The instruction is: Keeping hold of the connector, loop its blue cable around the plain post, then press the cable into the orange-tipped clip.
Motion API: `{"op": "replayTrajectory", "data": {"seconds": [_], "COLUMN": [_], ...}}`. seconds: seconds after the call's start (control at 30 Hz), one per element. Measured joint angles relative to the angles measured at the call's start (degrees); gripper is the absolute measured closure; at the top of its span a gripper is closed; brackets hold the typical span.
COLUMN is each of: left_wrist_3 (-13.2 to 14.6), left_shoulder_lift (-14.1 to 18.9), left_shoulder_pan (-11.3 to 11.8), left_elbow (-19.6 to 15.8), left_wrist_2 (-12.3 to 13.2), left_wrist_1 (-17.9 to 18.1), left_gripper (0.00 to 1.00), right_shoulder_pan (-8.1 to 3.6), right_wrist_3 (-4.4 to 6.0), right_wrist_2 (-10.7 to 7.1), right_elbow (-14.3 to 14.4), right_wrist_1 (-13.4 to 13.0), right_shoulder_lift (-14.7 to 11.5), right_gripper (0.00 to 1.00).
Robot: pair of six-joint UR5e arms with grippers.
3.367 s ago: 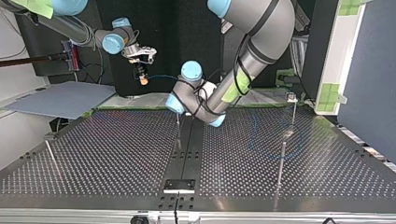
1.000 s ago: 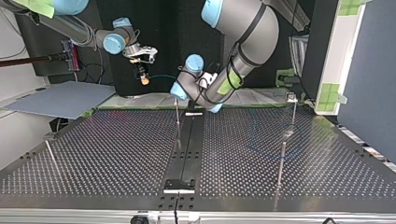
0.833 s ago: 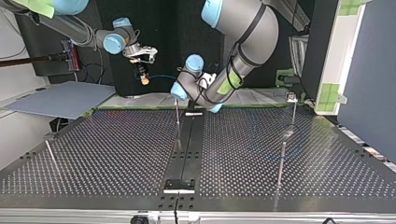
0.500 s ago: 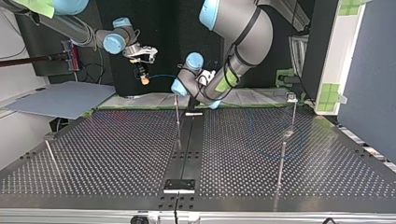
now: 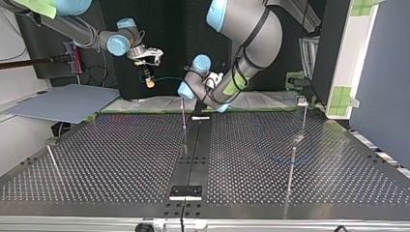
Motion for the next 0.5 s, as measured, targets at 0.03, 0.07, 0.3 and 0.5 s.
{"op": "replayTrajectory", "data": {"seconds": [0.03,0.07,0.3,0.5], "left_wrist_3": [0.0,0.0,1.3,4.3], "left_shoulder_lift": [0.0,0.0,0.0,0.1], "left_shoulder_pan": [0.0,0.0,-0.1,-0.3], "left_elbow": [0.0,0.0,-0.6,-1.8], "left_wrist_2": [0.0,-0.1,0.1,-1.3], "left_wrist_1": [0.0,0.0,0.0,0.0], "left_gripper": [0.00,0.00,0.65,1.00], "right_shoulder_pan": [0.00,-0.01,-0.08,-0.06], "right_wrist_3": [0.04,0.10,0.49,0.49], "right_wrist_2": [0.03,0.05,0.01,0.02], "right_elbow": [0.0,0.0,0.0,0.0], "right_wrist_1": [0.0,-0.1,-0.2,0.0], "right_shoulder_lift": [0.0,0.0,0.0,0.0], "right_gripper": [1.00,1.00,1.00,1.00]}}
